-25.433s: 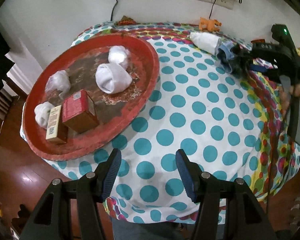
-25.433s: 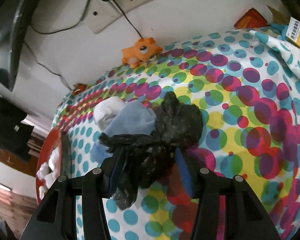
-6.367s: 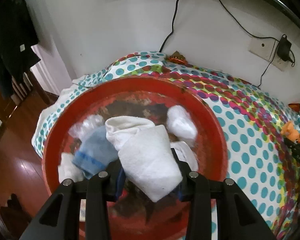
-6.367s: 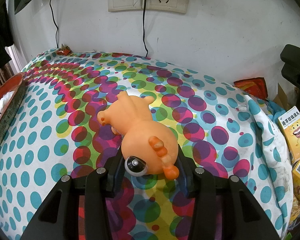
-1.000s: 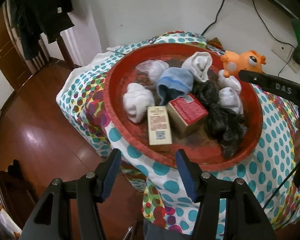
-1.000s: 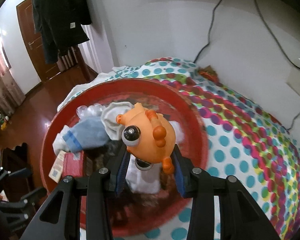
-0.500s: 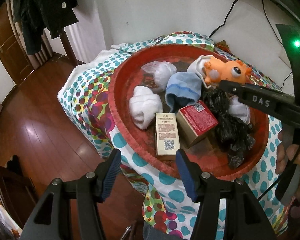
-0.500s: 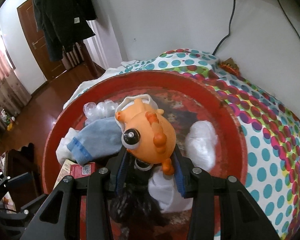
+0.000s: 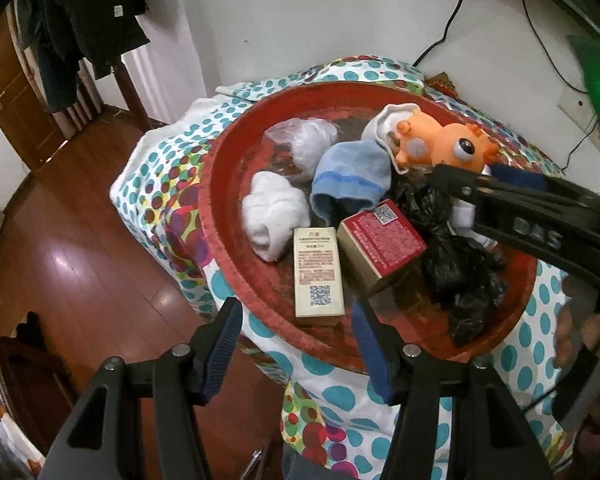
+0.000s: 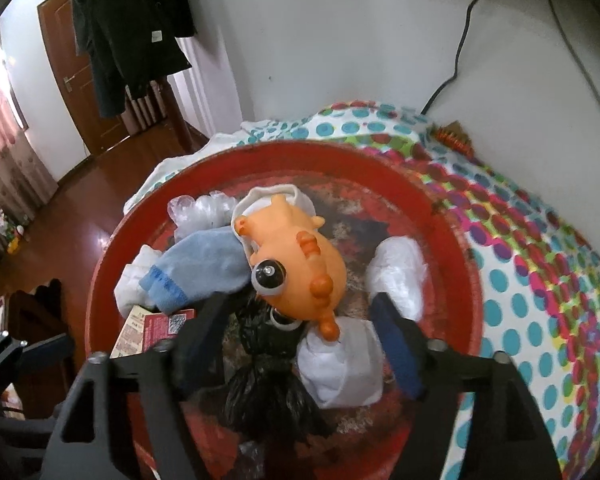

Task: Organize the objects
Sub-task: 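Lower the orange toy onto the tray and open the right tool, then withdraw the open right tool from the tray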

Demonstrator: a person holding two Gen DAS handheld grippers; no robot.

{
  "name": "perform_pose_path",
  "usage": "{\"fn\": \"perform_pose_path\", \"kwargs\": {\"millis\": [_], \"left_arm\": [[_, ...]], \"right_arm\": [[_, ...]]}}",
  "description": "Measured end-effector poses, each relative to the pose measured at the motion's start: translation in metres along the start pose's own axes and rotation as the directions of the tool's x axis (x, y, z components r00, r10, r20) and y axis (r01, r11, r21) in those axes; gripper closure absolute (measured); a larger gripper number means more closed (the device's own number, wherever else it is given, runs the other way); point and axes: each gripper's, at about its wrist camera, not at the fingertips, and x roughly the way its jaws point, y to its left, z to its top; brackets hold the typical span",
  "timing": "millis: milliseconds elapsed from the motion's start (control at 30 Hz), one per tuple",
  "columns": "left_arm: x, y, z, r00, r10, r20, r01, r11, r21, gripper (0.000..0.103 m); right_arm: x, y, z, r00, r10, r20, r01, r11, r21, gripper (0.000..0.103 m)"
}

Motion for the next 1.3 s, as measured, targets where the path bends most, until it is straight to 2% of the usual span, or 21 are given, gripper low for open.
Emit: {"fn": "perform_pose_path", "kwargs": {"millis": [67, 200, 333, 467, 733, 933, 1033, 1167, 1300], "left_arm": [[-0.001, 0.0, 0.0, 1.0, 0.011, 0.004, -0.011, 1.0, 0.0, 0.045], [-0.005, 0.003, 0.0, 1.0, 0.0, 0.006, 0.0, 1.0, -0.02, 0.045], [-0.008, 0.004, 0.001, 1.0, 0.0, 0.01, 0.001, 1.0, -0.027, 0.045], [-0.009, 0.005, 0.003, 1.0, -0.014, -0.001, 0.014, 0.999, -0.052, 0.045], [-0.003, -0.001, 0.004, 0.998, -0.033, -0.057, 0.029, 0.997, -0.067, 0.045], [-0.004, -0.006, 0.006, 0.995, -0.081, -0.062, 0.076, 0.994, -0.072, 0.045], [-0.006, -0.011, 0.006, 0.996, -0.078, -0.049, 0.076, 0.996, -0.05, 0.045], [-0.014, -0.019, 0.005, 1.0, -0.03, 0.007, 0.03, 1.0, 0.009, 0.045], [-0.018, -0.021, 0.006, 0.999, -0.028, 0.018, 0.027, 0.999, 0.018, 0.045]], "right_arm": [[-0.009, 0.005, -0.002, 1.0, -0.016, -0.003, 0.016, 0.999, -0.033, 0.014], [-0.029, 0.01, -0.012, 0.998, -0.065, -0.01, 0.065, 0.996, -0.069, 0.008], [-0.045, 0.008, -0.024, 0.998, -0.052, -0.038, 0.051, 0.998, -0.046, 0.005], [-0.052, 0.005, -0.039, 0.996, -0.008, -0.085, 0.008, 1.0, 0.0, 0.004], [-0.047, 0.021, -0.062, 0.985, -0.013, -0.172, 0.007, 0.999, -0.038, 0.004], [-0.047, 0.027, -0.066, 0.983, -0.005, -0.185, -0.003, 0.999, -0.042, 0.004], [-0.045, 0.03, -0.066, 0.981, -0.005, -0.191, -0.005, 0.999, -0.051, 0.004], [-0.044, 0.03, -0.066, 0.98, -0.012, -0.198, 0.002, 0.999, -0.053, 0.004], [-0.044, 0.029, -0.066, 0.979, -0.017, -0.202, 0.006, 0.999, -0.052, 0.004]]}}
